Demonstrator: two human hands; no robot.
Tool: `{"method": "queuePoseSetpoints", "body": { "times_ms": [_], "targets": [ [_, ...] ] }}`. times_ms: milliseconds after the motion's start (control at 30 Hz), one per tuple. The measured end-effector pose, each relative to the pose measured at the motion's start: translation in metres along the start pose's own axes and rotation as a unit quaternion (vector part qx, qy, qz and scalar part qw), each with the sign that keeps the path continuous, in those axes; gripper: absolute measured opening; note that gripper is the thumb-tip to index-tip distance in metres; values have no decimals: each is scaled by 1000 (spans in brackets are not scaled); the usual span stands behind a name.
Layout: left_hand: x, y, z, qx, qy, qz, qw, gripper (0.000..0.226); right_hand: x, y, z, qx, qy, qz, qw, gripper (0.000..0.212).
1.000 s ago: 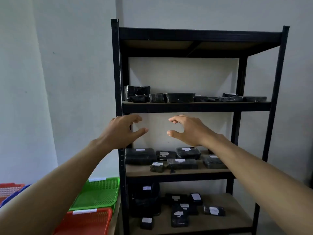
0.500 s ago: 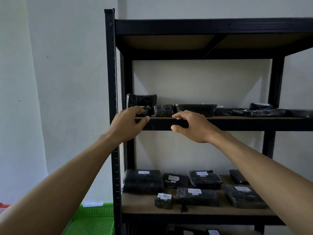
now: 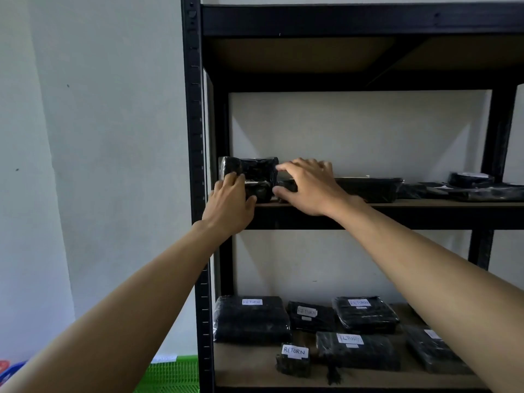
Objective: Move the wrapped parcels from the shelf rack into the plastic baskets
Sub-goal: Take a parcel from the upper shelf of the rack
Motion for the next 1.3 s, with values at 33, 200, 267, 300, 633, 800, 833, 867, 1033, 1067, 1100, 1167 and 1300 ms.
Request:
{"method": "queuePoseSetpoints", "body": {
  "times_ms": [33,200,267,300,633,800,833,867,1033,1067,1100,1167,1300],
  "targets": [
    [0,-4,4,12,-10,8,1000,43,9,-6,3,-15,-2,-6,1000,59],
    [-6,-15,1,-48,44,40,997,31,42,-15,34,-61,-141,10,988,81],
    [-12,-20,-1,-76,63,54,994,32,47,-13,46,-38,-185,37,981,84],
    [-14,-22,-2,-83,70,62,992,34,48,-13,51,-18,-194,47,980,81],
    [-31,-32,1,-157,145,94,972,26,32,-13,37,43,-25,-16,999,68],
    [-32,-32,2,-154,158,98,970,25,31,-16,35,40,-3,-23,999,65],
    [-32,-32,2,-154,158,97,971,26,31,-17,35,39,2,-26,999,65],
    [-32,-32,1,-156,159,95,970,26,30,-17,34,38,9,-31,999,64],
    [-45,-24,-21,-185,212,95,955,34,21,-21,20,18,100,-70,992,63],
    [-51,-22,-27,-192,231,92,950,36,16,-21,14,22,125,-71,989,63],
    [-57,-20,-33,-199,248,83,944,38,9,-22,8,31,147,-71,986,64],
    [-72,-18,-43,-209,273,67,937,41,-9,-26,-1,67,181,-70,979,63],
    [-114,-23,-52,-205,288,52,934,43,-50,-42,4,168,159,-64,971,62]
  ]
}}
Point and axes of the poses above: each hand's wrist, its own x-axis towards the middle knuckle, its own z-axis out of the palm, y = z × x, the point moved 7 cm from there along x, towards the middle knuckle, and after that the axes turned 9 degrees about y, right-handed, at the moved point
